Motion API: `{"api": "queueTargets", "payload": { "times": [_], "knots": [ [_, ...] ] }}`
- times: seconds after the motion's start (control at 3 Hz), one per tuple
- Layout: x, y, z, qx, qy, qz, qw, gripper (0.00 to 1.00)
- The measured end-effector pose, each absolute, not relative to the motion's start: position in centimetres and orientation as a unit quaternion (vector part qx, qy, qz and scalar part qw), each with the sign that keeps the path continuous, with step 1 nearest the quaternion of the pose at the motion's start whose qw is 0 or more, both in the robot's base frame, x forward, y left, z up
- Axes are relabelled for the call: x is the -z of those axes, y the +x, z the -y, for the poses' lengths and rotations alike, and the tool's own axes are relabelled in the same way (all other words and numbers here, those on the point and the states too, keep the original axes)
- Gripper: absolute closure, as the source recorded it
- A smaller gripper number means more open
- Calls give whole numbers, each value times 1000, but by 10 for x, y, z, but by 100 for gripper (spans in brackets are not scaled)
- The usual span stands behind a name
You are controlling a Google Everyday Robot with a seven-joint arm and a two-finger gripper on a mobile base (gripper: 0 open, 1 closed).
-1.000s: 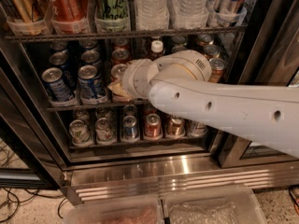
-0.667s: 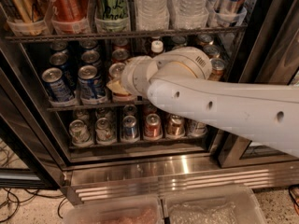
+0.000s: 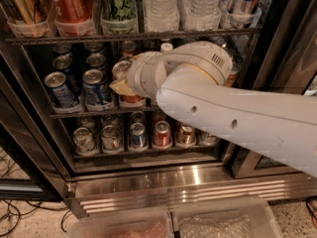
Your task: Pick coke can from middle shelf of fridge
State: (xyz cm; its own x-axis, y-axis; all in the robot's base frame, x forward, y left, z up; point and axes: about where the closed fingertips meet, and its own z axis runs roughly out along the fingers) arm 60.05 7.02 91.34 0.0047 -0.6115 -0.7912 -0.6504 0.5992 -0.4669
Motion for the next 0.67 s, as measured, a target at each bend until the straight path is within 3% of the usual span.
{"api": "queueTargets", "payload": {
  "times": [0.67],
  "knots": [
    [-917,586,-81,-38,-440,-706,554,100]
  ]
}}
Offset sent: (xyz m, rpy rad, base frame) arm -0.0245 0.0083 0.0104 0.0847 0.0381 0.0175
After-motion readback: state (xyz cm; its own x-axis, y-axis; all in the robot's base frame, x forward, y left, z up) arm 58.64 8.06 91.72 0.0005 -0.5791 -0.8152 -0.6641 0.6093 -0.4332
